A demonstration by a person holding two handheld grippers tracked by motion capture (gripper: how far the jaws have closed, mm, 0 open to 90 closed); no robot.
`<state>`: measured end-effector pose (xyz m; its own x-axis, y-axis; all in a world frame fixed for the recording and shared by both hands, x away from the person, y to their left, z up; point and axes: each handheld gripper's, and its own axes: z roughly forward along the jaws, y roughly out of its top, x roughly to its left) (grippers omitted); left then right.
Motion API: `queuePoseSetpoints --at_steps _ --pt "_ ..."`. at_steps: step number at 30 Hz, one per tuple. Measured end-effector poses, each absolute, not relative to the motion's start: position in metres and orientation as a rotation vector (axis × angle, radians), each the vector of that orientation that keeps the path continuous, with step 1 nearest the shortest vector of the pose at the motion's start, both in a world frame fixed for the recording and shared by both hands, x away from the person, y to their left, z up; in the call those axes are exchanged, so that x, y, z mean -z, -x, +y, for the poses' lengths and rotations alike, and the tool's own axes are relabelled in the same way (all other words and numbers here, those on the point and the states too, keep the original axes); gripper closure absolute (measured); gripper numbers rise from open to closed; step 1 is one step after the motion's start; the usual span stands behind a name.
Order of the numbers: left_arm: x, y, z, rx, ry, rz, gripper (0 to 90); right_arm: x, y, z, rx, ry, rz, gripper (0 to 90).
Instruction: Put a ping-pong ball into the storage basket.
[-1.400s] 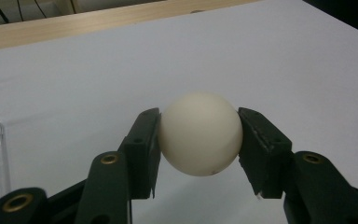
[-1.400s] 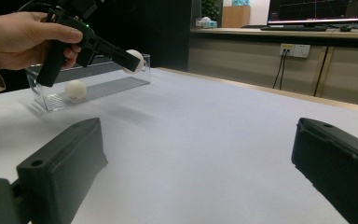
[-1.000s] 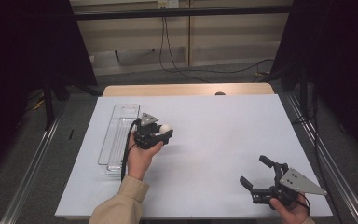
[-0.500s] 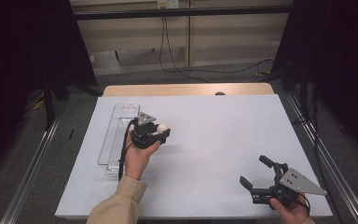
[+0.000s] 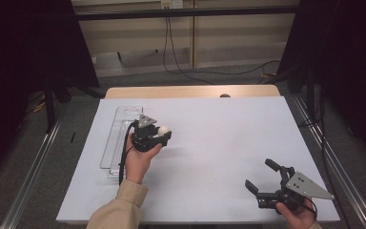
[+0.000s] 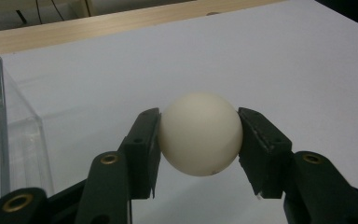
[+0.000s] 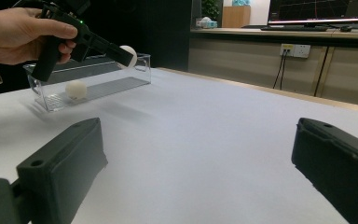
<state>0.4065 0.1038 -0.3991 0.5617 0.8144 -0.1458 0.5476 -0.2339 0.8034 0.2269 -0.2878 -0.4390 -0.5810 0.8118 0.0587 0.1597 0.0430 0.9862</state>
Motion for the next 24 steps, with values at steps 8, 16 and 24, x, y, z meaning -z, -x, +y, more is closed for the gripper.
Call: queuePoseSetpoints --at_steps 8,16,24 --pt "0.397 -0.406 0.109 -0.394 -1.926 1.103 51.1 0.439 -0.227 -0.288 -1.579 -0.977 1.791 1.9" --pt "0.397 -0.405 0.113 -0.399 -1.93 1.112 51.1 0.439 -0.227 -0.288 -1.579 -0.978 1.79 1.9" --pt "0.396 -0.404 0.119 -0.404 -1.928 1.121 51.1 0.439 -0.227 -0.287 -1.58 -0.977 1.792 1.9"
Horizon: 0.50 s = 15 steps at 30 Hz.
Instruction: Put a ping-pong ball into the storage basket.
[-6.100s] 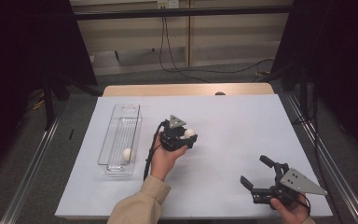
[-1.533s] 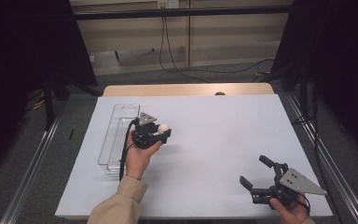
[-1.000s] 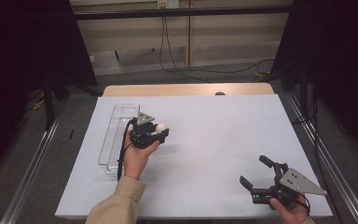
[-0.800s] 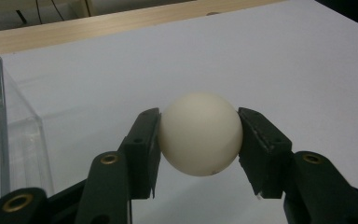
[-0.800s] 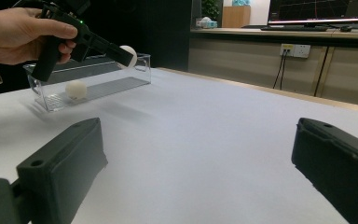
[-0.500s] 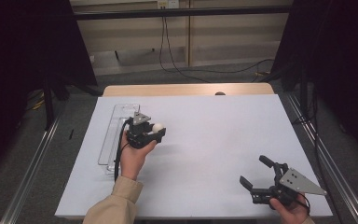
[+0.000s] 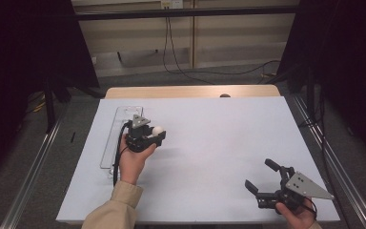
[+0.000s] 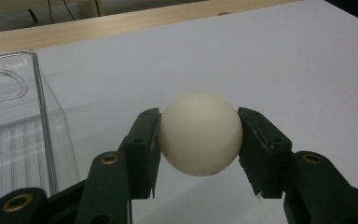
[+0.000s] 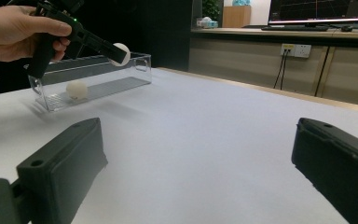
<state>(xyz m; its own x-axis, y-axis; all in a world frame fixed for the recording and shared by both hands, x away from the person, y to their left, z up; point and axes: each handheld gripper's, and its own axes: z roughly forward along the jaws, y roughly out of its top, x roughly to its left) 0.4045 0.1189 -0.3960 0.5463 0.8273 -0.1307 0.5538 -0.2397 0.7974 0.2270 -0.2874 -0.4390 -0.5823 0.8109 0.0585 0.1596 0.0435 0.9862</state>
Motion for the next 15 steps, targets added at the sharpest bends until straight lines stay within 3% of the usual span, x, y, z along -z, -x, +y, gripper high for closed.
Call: queuePoseSetpoints --at_steps 15 --pt "0.3947 -0.4039 0.1267 -0.413 -1.924 1.141 51.1 0.439 -0.2271 -0.2872 -1.581 -0.977 1.791 1.9"
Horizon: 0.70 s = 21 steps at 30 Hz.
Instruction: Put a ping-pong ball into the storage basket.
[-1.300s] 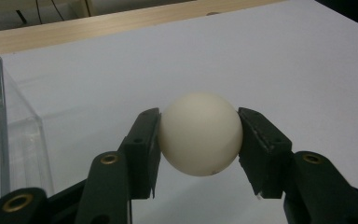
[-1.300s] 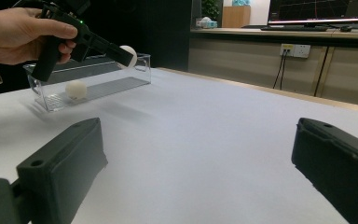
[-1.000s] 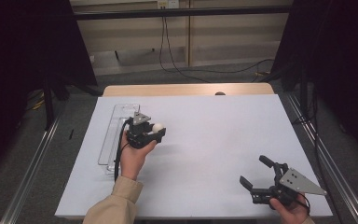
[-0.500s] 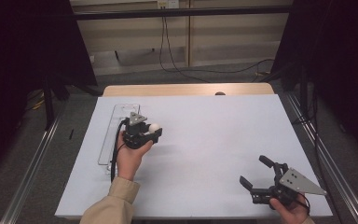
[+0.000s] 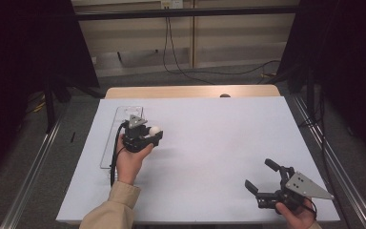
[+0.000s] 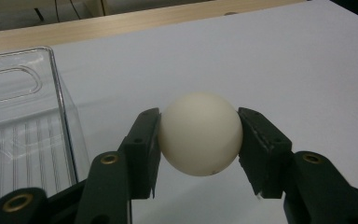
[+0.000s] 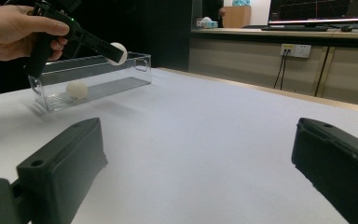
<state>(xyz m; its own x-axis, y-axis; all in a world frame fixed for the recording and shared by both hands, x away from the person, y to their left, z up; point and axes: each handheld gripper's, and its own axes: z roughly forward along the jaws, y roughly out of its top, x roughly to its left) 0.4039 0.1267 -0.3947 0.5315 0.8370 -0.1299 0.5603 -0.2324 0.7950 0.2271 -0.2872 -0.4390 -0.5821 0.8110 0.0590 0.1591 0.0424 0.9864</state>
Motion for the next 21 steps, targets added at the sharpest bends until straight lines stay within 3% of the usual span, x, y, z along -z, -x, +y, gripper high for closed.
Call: queuePoseSetpoints --at_steps 21 --pt "0.3894 -0.4004 0.1361 -0.424 -1.904 1.16 51.1 0.4388 -0.2269 -0.2873 -1.581 -0.976 1.79 1.9"
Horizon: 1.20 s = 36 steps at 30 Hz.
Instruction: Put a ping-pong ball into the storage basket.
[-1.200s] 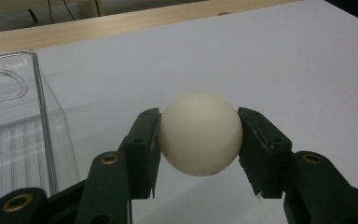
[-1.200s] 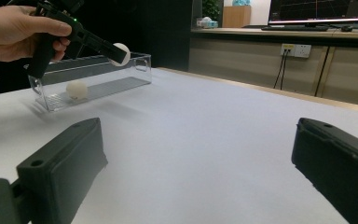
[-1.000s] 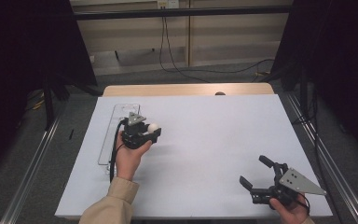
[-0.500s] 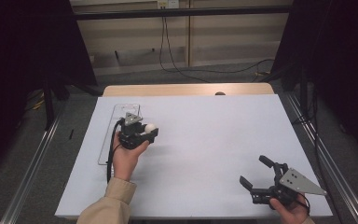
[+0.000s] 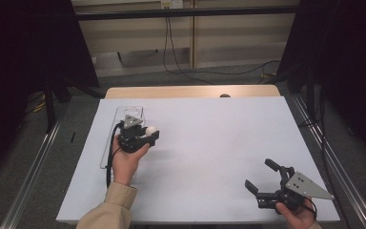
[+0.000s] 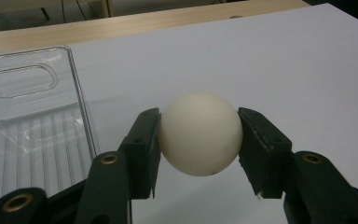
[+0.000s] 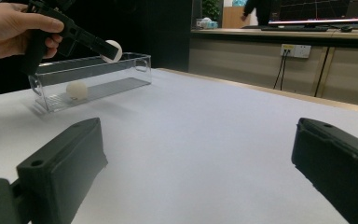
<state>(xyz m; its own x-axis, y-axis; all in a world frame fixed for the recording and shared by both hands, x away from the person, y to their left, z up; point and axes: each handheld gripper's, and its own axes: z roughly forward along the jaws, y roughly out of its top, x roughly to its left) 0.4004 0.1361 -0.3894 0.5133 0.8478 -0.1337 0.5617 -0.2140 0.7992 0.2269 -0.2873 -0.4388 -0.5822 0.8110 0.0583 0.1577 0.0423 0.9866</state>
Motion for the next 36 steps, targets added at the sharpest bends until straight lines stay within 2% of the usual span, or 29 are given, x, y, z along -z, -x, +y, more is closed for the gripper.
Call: queuePoseSetpoints --at_steps 36 --pt "0.382 -0.397 0.152 -0.455 -1.885 1.192 51.1 0.439 -0.227 -0.288 -1.583 -0.981 1.78 1.9"
